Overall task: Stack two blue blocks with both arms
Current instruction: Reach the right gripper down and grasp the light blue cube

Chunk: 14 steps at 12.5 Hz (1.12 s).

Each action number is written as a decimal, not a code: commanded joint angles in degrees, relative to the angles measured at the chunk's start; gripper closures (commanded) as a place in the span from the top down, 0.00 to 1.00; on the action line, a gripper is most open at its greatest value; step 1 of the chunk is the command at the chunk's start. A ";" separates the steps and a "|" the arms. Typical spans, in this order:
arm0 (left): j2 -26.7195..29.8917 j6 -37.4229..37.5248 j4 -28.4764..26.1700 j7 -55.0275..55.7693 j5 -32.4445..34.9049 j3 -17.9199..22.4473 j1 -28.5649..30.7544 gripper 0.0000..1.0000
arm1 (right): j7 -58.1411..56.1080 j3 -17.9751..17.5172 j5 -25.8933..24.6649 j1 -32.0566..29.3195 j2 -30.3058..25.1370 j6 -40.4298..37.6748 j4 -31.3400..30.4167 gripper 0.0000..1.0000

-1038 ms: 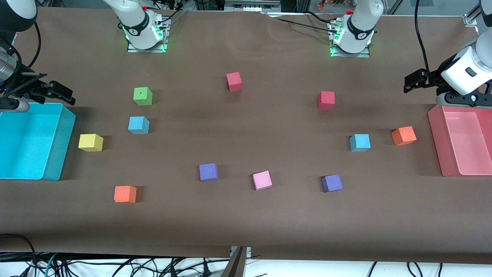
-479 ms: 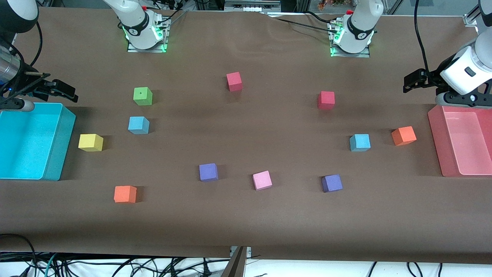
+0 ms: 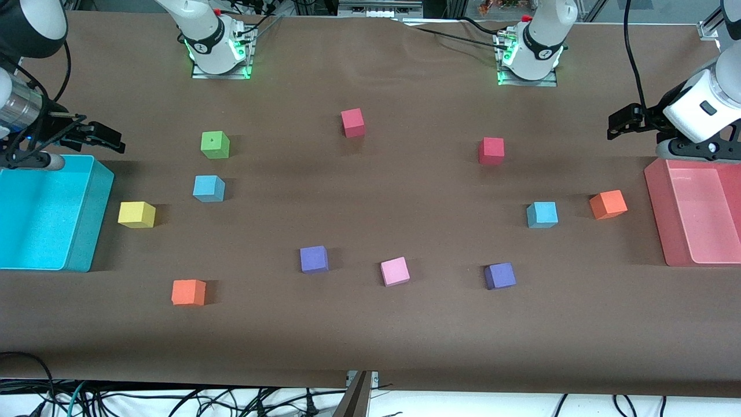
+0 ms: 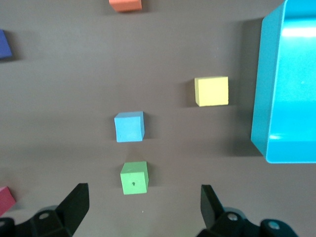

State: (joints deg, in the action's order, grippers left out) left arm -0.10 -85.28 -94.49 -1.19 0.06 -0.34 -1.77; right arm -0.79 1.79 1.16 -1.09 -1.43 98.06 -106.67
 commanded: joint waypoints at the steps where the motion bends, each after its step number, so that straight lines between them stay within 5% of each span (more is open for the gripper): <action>1: -0.69 0.73 1.68 0.40 -1.29 -0.27 0.36 1.00 | -0.18 -0.03 0.34 0.56 -0.59 0.64 -4.23 1.00; 4: -0.69 0.73 1.68 0.40 -1.29 -0.19 0.36 1.00 | -0.18 -1.61 0.34 0.65 0.11 7.64 -10.29 1.00; 8: -0.69 0.82 1.68 0.49 -1.29 -0.27 0.36 1.00 | -0.18 -2.66 0.34 0.92 4.05 28.62 -20.93 1.00; 14: -0.69 0.91 1.68 0.58 -1.20 -0.36 0.27 1.00 | 0.00 -4.77 0.51 1.71 10.38 41.49 -26.04 1.00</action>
State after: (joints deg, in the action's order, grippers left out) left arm -0.10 -85.28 -94.44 -1.19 0.06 -0.38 -1.77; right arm -0.74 -2.28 1.17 0.50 8.96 136.21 -130.35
